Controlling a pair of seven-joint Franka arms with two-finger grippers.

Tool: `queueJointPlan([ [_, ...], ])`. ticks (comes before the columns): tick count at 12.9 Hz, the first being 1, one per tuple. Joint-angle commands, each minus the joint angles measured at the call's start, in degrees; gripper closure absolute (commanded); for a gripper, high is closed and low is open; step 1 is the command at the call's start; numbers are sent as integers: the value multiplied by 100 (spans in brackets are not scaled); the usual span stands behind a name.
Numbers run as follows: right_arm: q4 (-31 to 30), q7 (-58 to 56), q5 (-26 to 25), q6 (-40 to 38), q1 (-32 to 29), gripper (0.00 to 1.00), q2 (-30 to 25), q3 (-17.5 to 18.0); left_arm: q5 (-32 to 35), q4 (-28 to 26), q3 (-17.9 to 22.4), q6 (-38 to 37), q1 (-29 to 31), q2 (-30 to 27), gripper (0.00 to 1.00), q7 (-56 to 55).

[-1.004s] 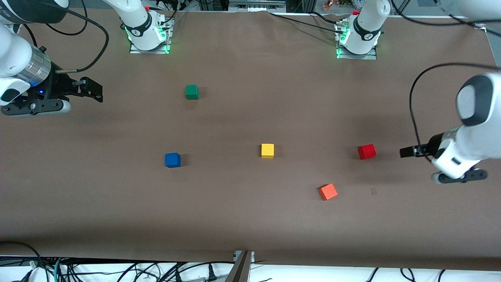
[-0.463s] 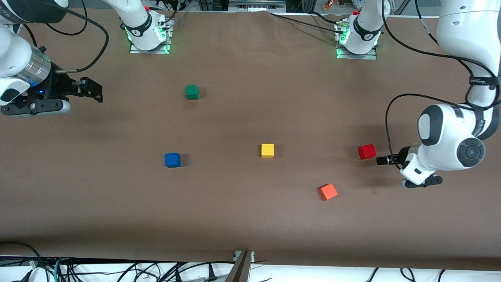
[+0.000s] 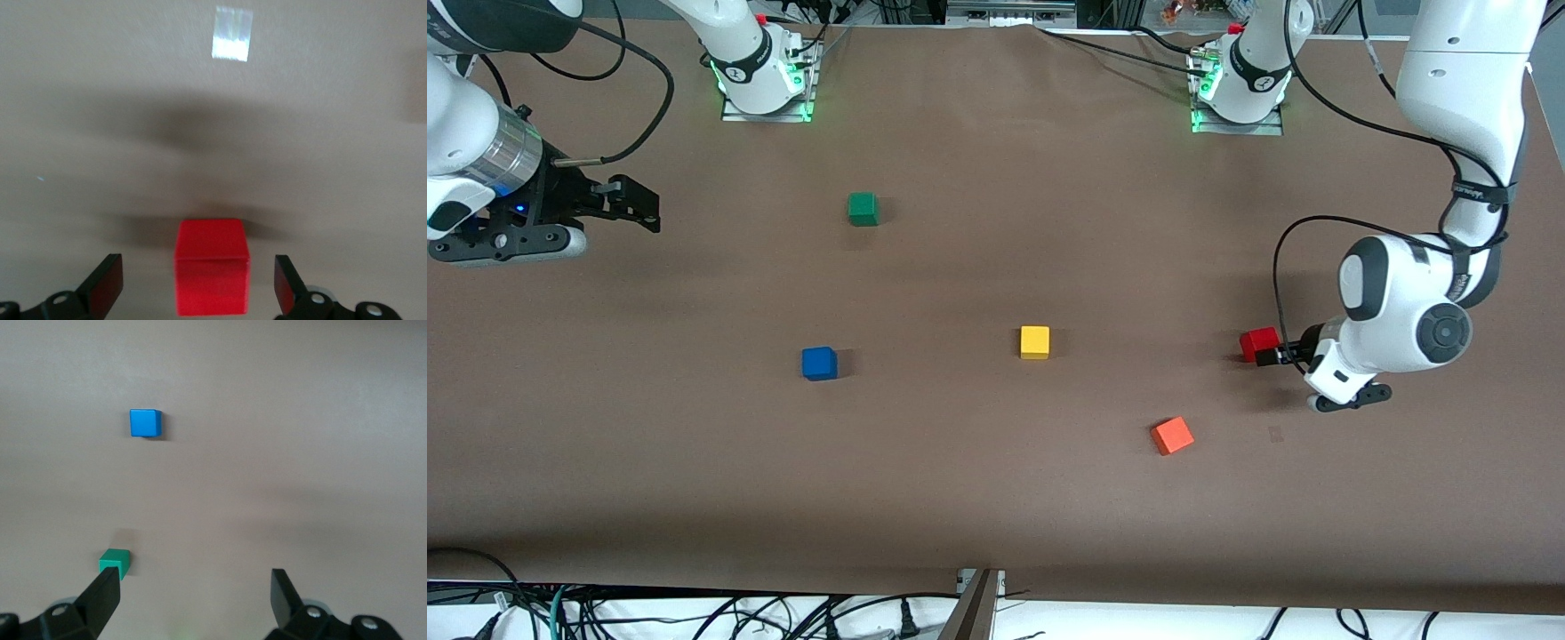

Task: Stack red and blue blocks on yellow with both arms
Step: 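Lower the left gripper and grasp the red block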

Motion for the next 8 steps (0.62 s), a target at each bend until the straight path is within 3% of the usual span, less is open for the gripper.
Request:
queueJointPlan([
  [1,118,-44,1,-14,-36,0,40,11,-134,-482,-73,332,-57,-242,0,-224],
  [3,118,-44,-7,-14,-36,0,40,2,-134,-763,-73,666,-57,-260,0,-233],
  [4,118,-44,-7,-23,-36,0,40,11,-125,-799,-73,702,-57,-268,7,-233],
  [5,118,-44,-7,-14,-36,0,40,2,-125,-834,-73,703,-66,-303,37,-224],
  [7,118,-44,-7,-23,-36,0,49,11,-99,-852,-82,668,-101,-347,87,-224],
  [8,118,-44,-7,-23,-36,0,41,2,-99,-844,-74,650,-153,-382,100,-224],
])
